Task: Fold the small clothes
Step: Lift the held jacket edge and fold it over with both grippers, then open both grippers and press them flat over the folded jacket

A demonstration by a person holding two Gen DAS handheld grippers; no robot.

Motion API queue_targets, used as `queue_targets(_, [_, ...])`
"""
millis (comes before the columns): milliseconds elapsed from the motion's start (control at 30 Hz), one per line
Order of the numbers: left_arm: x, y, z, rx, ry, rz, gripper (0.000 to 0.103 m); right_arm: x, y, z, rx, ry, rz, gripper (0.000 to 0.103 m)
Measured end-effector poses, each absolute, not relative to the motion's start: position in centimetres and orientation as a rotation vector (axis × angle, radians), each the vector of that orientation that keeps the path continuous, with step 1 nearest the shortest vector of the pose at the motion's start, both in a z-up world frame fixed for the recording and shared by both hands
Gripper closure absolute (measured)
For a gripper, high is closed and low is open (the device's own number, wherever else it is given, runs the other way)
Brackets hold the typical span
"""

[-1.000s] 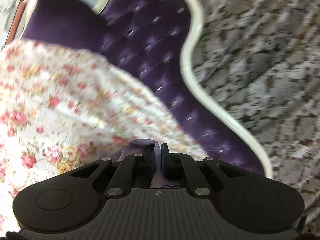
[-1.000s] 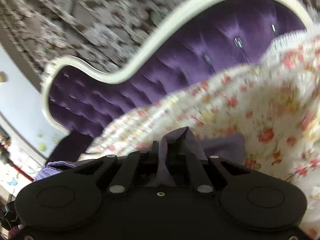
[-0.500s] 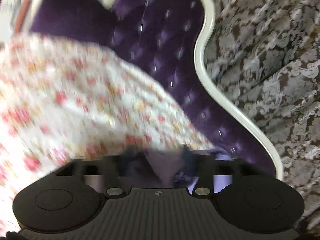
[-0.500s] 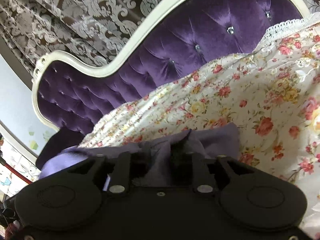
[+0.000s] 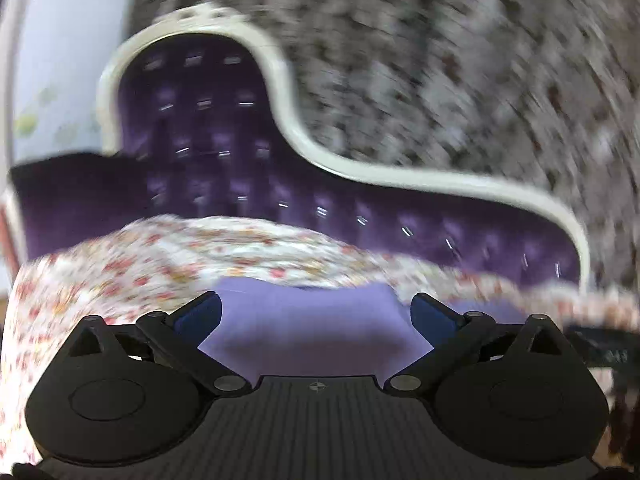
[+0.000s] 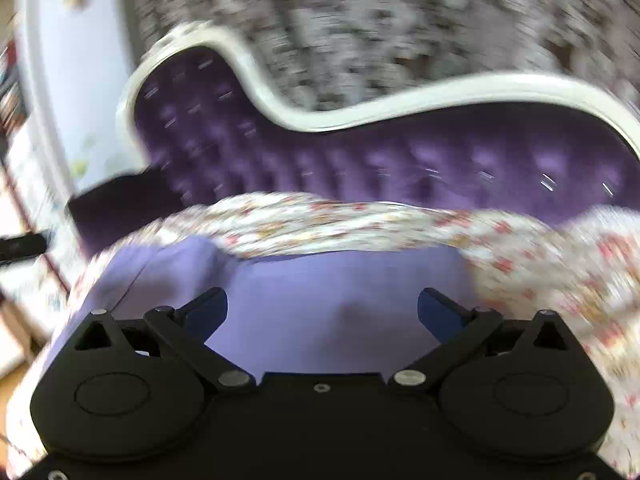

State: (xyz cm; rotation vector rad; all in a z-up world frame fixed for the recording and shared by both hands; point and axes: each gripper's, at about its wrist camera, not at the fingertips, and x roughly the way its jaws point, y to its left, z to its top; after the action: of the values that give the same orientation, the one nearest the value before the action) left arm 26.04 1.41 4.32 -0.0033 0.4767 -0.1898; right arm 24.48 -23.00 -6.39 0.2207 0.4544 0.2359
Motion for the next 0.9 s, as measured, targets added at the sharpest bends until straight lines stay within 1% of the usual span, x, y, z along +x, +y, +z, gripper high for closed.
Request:
queue_targets(167, [26.9, -3.2, 1.0, 0.176, 0.522, -0.211, 0.001, 25.5, -17.8, -6.3, 0.076, 0.464, 0.289, 0.001])
queue_targets(267, [28.2, -3.1, -1.8, 0.243, 0.58, -0.152, 0.001, 26.9, -16.5, -8.0, 0.025, 0.514, 0.267, 0.002])
queue_targets(367, [29.5, -0.7, -5.1, 0.207, 0.688, -0.101, 0.0, 27.6, -15.8, -10.8, -0.041, 0.582, 0.24, 0.002])
queue_targets(467, [30.0, 2.0, -7.0, 0.095, 0.73, -0.101, 0.0, 27.6, -15.9, -13.2, -0.054, 0.599, 0.229, 0.001])
queue_targets(600, [30.2, 3.1, -7.5, 0.057, 0.722, -0.093, 0.0, 27.7, -15.7, -13.5, -0.076, 0.592, 0.211, 0.001])
queue_targets(733, [30.3, 4.0, -7.6, -0.016, 0.736, -0.096, 0.0, 27.8, -16.4, -13.5, -0.033, 0.603, 0.222, 0.001])
queue_targets(900, [29.6, 5.9, -7.3, -0.038, 0.727, -0.062, 0.0, 27.7, -18.4, -13.2, -0.001, 0.615, 0.201, 0.003])
